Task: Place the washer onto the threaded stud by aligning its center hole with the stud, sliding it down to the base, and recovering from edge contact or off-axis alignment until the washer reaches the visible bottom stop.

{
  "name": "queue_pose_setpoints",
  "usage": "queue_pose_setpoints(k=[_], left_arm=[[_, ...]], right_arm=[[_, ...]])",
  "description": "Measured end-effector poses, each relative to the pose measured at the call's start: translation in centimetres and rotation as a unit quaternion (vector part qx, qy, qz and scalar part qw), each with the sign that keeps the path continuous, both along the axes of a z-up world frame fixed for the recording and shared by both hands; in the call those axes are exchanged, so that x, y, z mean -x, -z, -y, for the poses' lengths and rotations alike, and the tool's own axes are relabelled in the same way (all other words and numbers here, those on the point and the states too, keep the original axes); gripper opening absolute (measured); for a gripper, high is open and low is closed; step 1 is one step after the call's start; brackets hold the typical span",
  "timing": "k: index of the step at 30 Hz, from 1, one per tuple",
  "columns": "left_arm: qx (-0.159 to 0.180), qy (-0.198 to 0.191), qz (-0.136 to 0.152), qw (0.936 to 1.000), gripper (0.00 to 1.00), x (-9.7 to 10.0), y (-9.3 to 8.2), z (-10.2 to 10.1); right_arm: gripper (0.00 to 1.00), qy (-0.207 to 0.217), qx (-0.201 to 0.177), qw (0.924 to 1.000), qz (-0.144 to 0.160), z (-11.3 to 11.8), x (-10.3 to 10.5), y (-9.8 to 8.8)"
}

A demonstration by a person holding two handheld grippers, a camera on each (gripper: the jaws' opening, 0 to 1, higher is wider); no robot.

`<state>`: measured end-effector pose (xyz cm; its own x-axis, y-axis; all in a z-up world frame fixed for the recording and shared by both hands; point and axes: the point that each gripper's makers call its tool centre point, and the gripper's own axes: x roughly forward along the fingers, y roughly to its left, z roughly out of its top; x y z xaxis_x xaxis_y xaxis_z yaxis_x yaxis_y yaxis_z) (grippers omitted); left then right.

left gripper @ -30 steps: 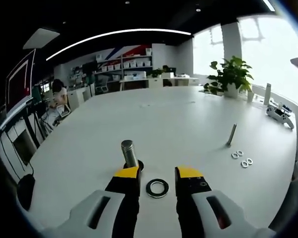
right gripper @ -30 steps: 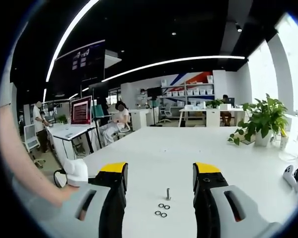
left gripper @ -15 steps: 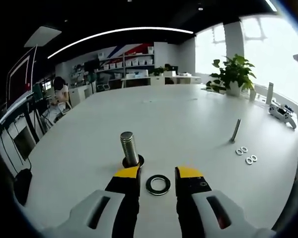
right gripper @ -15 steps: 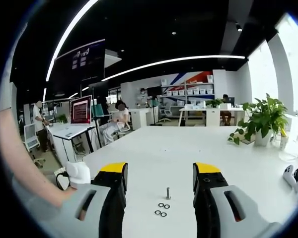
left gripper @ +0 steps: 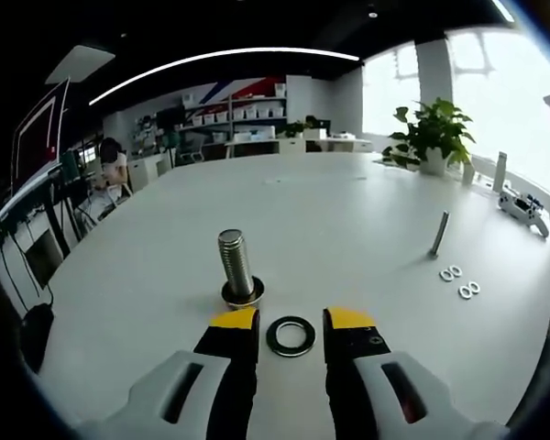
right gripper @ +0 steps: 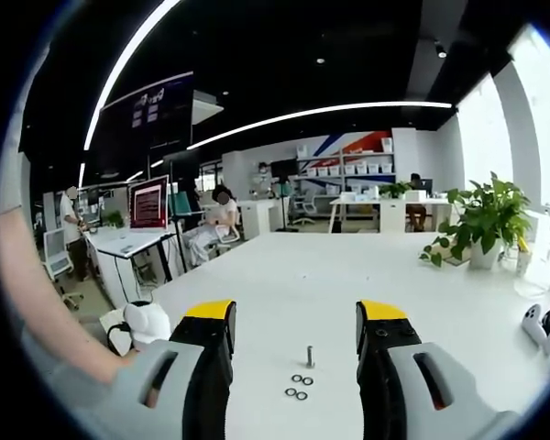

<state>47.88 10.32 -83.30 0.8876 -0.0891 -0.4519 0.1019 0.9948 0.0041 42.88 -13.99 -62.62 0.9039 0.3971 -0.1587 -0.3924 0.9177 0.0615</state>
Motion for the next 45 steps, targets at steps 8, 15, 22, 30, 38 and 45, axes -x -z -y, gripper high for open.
queue_pose_setpoints(k=[8, 15, 22, 30, 38, 45], left_arm=[[0.000, -0.004, -0.004, 1.0000, 0.26, 0.0, 0.7, -0.2], [0.000, -0.008, -0.007, 0.9999, 0.25, 0.0, 1.3, -0.2], [-0.002, -0.011, -0.011, 0.9999, 0.25, 0.0, 1.8, -0.1], [0.000, -0.018, -0.001, 0.9998, 0.25, -0.1, 1.7, -0.1], [0.001, -0.032, 0.010, 0.9994, 0.24, 0.2, 1.7, -0.2], [0.002, -0.040, 0.023, 0.9989, 0.23, 0.1, 1.7, -0.3]], right_arm=[[0.55, 0.001, -0.001, 1.0000, -0.001, 0.1, 0.0, 0.1], [0.55, 0.002, -0.001, 1.0000, -0.003, 0.1, 0.0, 0.1], [0.55, 0.001, -0.001, 1.0000, -0.004, 0.0, 0.0, 0.2], [0.55, 0.004, -0.003, 1.0000, -0.007, 0.2, 0.0, 0.3], [0.55, 0.005, -0.007, 0.9999, -0.009, 0.2, -0.1, 0.3], [0.55, 0.004, -0.007, 0.9999, -0.012, 0.1, -0.1, 0.5]])
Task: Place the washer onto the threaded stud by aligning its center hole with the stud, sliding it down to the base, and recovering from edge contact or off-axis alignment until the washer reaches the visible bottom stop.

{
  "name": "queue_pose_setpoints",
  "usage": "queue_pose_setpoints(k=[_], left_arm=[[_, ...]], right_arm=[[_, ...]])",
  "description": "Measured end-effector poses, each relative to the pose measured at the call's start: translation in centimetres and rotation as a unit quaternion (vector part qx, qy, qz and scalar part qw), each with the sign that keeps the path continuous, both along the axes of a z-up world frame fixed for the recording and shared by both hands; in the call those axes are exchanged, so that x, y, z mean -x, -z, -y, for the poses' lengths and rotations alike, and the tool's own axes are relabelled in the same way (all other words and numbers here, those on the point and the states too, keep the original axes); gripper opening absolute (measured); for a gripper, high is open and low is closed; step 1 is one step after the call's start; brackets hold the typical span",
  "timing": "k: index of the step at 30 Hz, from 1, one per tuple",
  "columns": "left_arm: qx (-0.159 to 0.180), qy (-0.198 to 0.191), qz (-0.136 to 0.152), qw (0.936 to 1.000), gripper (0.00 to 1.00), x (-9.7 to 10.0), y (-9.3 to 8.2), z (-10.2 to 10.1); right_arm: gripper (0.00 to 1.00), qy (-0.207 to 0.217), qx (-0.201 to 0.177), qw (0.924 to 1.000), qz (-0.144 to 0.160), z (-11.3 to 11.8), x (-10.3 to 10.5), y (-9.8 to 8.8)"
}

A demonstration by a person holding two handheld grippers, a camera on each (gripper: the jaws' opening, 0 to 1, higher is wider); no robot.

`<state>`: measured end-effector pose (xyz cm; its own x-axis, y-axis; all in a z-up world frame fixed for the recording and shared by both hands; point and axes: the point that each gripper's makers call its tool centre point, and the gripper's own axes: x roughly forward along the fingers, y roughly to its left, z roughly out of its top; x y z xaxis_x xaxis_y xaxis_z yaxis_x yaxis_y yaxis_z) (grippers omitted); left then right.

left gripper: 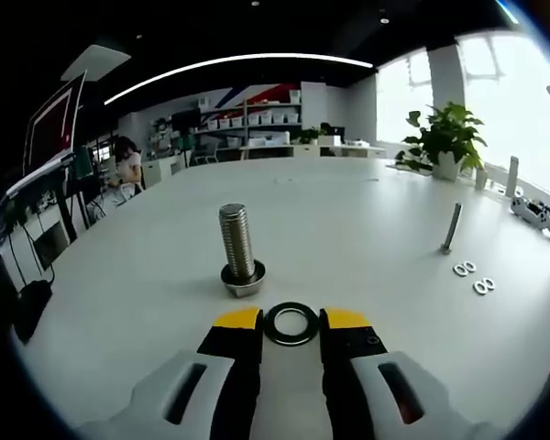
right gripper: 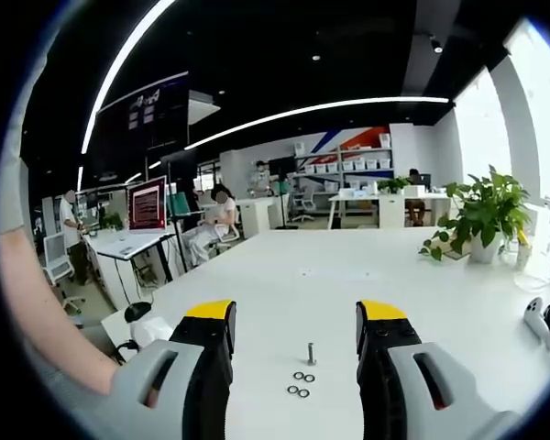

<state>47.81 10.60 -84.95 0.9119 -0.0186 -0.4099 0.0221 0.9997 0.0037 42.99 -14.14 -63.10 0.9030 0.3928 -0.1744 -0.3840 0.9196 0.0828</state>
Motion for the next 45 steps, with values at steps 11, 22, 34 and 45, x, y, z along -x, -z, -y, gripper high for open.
queue_pose_setpoints(k=[11, 22, 34, 45], left_arm=[[0.000, -0.006, 0.010, 0.9999, 0.22, -0.13, 0.01, 0.07], [0.000, 0.000, 0.002, 1.0000, 0.22, -0.28, 0.11, 0.09], [-0.004, 0.003, -0.002, 1.0000, 0.22, -0.27, -0.07, 0.34], [-0.005, 0.006, 0.003, 1.0000, 0.16, -0.46, -0.78, 0.40]], right_arm=[[0.55, -0.001, 0.000, 1.0000, -0.002, -0.04, 0.03, 0.07], [0.55, -0.002, 0.000, 1.0000, -0.004, -0.08, -0.03, 0.19], [0.55, -0.003, -0.001, 1.0000, -0.003, -0.12, -0.04, 0.13], [0.56, -0.005, -0.003, 1.0000, -0.005, -0.16, -0.04, 0.17]])
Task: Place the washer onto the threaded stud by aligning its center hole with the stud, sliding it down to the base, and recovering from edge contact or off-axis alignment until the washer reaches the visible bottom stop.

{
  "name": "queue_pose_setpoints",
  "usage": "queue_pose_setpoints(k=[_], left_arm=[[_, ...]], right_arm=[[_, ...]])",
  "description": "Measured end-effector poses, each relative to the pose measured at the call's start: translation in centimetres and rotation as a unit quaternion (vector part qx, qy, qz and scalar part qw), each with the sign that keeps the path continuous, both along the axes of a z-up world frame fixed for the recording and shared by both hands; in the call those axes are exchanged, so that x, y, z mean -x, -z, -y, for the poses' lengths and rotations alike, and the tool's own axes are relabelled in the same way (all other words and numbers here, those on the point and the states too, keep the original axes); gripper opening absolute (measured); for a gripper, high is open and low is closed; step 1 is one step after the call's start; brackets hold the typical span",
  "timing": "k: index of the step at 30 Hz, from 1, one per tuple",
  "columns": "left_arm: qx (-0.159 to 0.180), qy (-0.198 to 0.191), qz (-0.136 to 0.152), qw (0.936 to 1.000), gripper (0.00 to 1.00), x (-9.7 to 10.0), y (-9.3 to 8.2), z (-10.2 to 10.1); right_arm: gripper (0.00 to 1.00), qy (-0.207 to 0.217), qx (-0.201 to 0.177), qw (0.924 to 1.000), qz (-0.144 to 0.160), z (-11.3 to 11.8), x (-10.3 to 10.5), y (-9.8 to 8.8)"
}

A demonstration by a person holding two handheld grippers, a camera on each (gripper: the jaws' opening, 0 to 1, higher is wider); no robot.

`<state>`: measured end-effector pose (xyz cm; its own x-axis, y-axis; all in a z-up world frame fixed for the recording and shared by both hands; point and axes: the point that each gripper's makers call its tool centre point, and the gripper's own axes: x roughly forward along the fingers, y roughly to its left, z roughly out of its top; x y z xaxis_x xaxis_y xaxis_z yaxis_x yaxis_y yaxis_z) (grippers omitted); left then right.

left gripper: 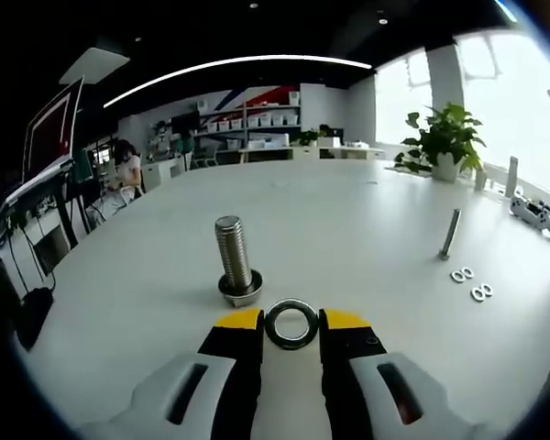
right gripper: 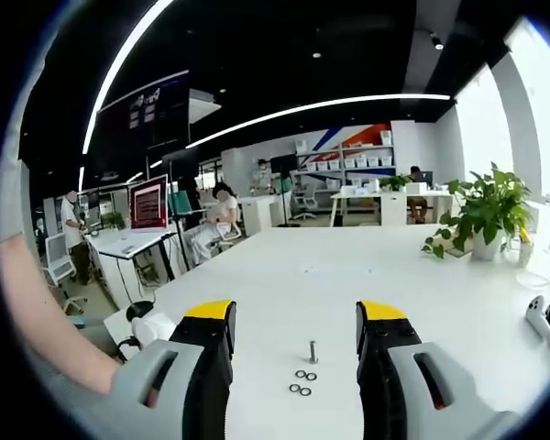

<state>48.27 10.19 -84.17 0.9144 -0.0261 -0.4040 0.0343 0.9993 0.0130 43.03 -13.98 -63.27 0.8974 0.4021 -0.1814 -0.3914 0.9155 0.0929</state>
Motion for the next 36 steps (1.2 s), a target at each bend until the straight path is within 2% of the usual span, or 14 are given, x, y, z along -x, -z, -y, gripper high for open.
queue_pose_setpoints(k=[1, 2, 3, 4, 5, 7, 24, 36], left_arm=[[-0.003, 0.016, -0.002, 0.9999, 0.04, 0.0, -0.1, 0.3], [-0.006, 0.022, -0.007, 0.9997, 0.01, 0.1, 0.0, 0.5], [-0.004, 0.018, -0.004, 0.9998, 0.06, 0.0, -0.1, 0.5], [-0.001, 0.019, -0.013, 0.9997, 0.09, -0.1, 0.5, 0.5], [-0.004, 0.020, -0.022, 0.9995, 0.08, 0.1, 0.8, 0.5], [-0.004, 0.008, -0.010, 0.9999, 0.07, 0.1, 0.4, 0.1], [-0.004, 0.008, -0.004, 0.9999, 0.09, -0.2, -0.1, -0.2], [-0.006, -0.003, -0.003, 1.0000, 0.17, 0.0, -0.3, -0.8]], right_arm=[[0.56, 0.000, 0.001, 1.0000, 0.001, 0.0, 0.0, 0.0], [0.56, 0.000, 0.002, 1.0000, 0.001, 0.0, 0.0, 0.0], [0.56, 0.000, 0.000, 1.0000, 0.000, 0.0, 0.0, 0.0], [0.56, 0.000, 0.000, 1.0000, -0.001, 0.0, 0.0, 0.0], [0.56, 0.001, 0.002, 1.0000, 0.000, 0.0, 0.0, 0.0], [0.56, 0.001, 0.001, 1.0000, 0.001, 0.0, 0.0, 0.0], [0.56, 0.000, 0.003, 1.0000, 0.001, 0.0, 0.0, 0.0], [0.56, -0.001, 0.003, 1.0000, 0.001, 0.0, 0.0, 0.0]])
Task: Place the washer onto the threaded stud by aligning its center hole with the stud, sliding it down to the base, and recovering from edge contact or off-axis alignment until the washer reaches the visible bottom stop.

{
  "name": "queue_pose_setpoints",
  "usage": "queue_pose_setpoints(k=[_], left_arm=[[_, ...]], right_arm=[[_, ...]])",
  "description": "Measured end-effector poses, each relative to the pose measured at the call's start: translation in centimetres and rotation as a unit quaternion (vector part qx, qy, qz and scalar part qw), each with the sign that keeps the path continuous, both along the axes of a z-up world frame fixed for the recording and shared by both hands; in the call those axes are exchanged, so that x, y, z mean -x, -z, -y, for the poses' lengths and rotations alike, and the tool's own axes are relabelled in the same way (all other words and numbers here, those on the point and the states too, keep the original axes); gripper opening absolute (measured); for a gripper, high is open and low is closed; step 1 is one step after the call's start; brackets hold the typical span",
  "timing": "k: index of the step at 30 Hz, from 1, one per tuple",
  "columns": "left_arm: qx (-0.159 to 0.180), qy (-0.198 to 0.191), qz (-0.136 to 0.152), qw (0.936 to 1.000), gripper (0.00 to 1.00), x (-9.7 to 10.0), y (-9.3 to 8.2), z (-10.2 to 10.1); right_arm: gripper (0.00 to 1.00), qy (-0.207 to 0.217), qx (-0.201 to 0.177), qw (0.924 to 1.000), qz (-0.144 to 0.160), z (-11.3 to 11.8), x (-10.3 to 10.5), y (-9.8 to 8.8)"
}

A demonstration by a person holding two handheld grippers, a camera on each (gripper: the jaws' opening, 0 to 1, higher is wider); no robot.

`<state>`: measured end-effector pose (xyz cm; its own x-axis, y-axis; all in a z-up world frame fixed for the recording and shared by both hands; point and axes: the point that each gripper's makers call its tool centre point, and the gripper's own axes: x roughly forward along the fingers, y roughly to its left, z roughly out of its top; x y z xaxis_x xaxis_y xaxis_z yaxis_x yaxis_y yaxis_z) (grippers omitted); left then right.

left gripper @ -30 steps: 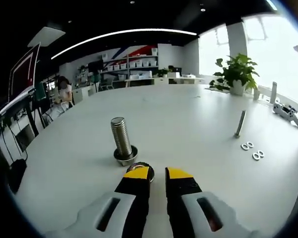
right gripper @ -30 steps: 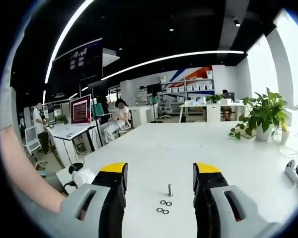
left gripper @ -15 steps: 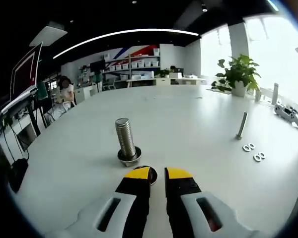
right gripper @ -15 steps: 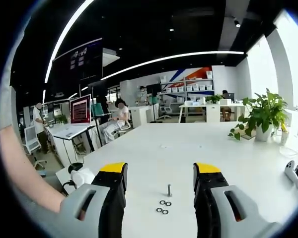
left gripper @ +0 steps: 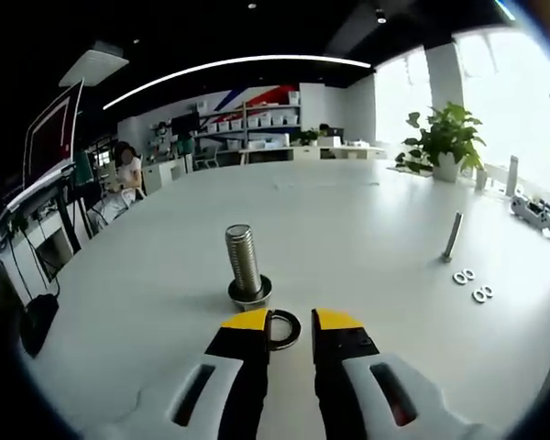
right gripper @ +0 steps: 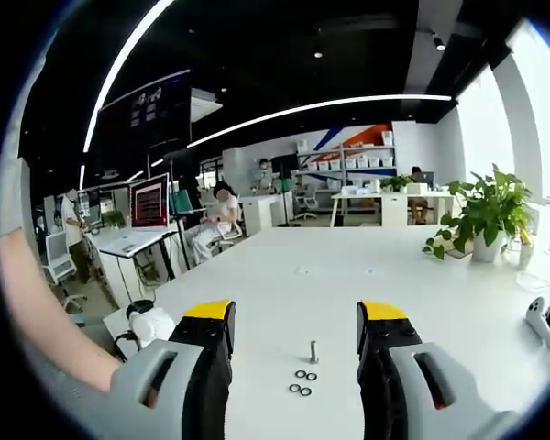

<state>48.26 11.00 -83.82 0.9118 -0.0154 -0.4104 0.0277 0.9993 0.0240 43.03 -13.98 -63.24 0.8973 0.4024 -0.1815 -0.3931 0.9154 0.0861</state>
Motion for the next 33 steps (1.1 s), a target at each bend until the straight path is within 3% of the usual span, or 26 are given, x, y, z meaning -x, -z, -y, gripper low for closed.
queue_pose_setpoints(k=[13, 33], left_arm=[[-0.009, -0.028, 0.000, 0.9996, 0.25, 0.1, 0.3, -0.9], [-0.008, -0.037, -0.001, 0.9993, 0.24, -0.1, 1.1, -1.0]], right_arm=[[0.56, -0.001, -0.001, 1.0000, -0.001, 0.0, 0.0, 0.0], [0.56, -0.004, -0.003, 1.0000, -0.006, -0.2, 0.0, 0.2]])
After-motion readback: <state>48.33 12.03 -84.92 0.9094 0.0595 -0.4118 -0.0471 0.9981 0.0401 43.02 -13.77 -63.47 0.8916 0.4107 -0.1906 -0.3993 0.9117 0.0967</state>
